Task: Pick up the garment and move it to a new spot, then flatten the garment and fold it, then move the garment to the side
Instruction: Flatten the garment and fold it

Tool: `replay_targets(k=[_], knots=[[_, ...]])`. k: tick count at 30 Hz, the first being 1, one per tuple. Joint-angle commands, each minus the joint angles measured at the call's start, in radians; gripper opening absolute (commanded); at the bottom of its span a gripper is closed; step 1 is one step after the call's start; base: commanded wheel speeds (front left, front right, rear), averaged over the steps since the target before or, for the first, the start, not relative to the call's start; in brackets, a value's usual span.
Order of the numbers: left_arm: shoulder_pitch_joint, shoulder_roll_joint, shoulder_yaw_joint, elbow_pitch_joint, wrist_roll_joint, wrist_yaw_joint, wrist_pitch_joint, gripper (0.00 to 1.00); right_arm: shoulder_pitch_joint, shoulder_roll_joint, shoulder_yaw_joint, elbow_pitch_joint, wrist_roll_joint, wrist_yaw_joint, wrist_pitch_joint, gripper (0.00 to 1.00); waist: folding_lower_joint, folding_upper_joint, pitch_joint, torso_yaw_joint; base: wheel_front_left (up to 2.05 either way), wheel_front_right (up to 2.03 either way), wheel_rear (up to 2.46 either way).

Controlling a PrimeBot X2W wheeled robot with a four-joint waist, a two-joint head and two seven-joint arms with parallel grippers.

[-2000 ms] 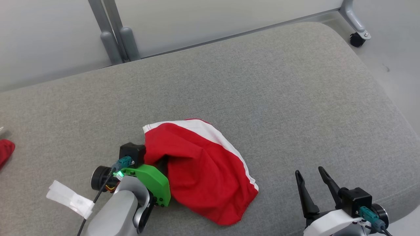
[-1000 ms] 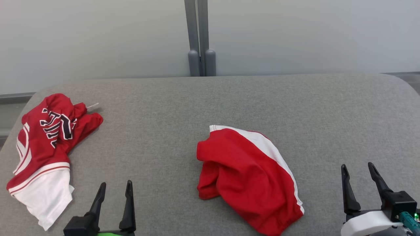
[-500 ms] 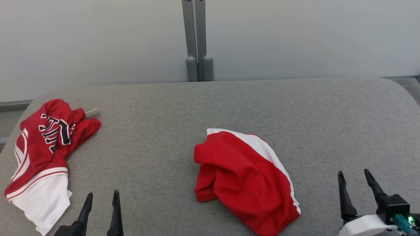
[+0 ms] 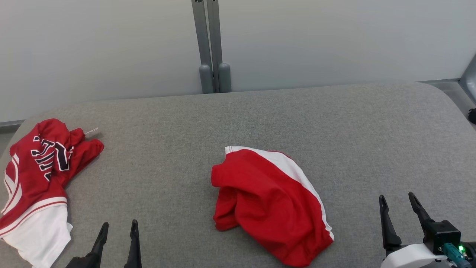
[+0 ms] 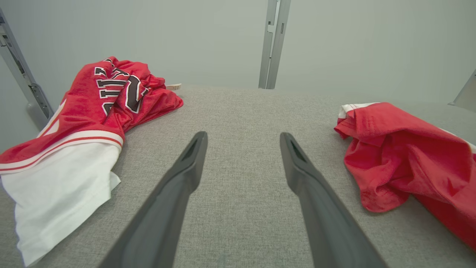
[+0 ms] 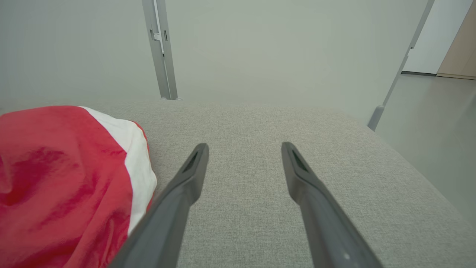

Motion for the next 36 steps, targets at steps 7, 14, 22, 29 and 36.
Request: replay_targets(k=[7,14,22,29,36], knots=[[-0.027,-0.001,0.013,0.011,0.016,-0.006,-0.001,1.00,-0.010,-0.001,0.005,0.004,0.006,0.000,-0.003,1.00,0.0000,-0.0001,0.004,-0.007,0.00,0.00,0.00],[-0.112,-0.003,-0.124,-0.025,0.023,-0.006,-0.001,1.00,-0.025,-0.001,-0.029,-0.019,-0.003,0.000,-0.003,1.00,0.0000,-0.0001,0.013,-0.022,0.00,0.00,0.00],[-0.252,0.000,-0.524,0.009,-0.090,-0.005,0.108,1.00,-0.064,-0.001,-0.013,-0.036,-0.014,0.000,-0.003,1.00,0.0000,-0.0001,0.050,-0.108,0.00,0.00,0.00],[-0.333,0.001,-0.803,0.119,-0.205,-0.005,0.216,1.00,-0.086,-0.001,0.003,-0.037,-0.005,0.000,-0.003,1.00,0.0000,-0.0001,0.101,-0.232,0.00,0.00,0.00],[-0.382,0.000,-0.872,0.291,-0.214,0.041,0.205,1.00,-0.078,0.000,-0.024,-0.043,0.008,0.000,-0.003,1.00,0.0000,-0.0001,0.141,-0.316,0.00,0.00,0.00]])
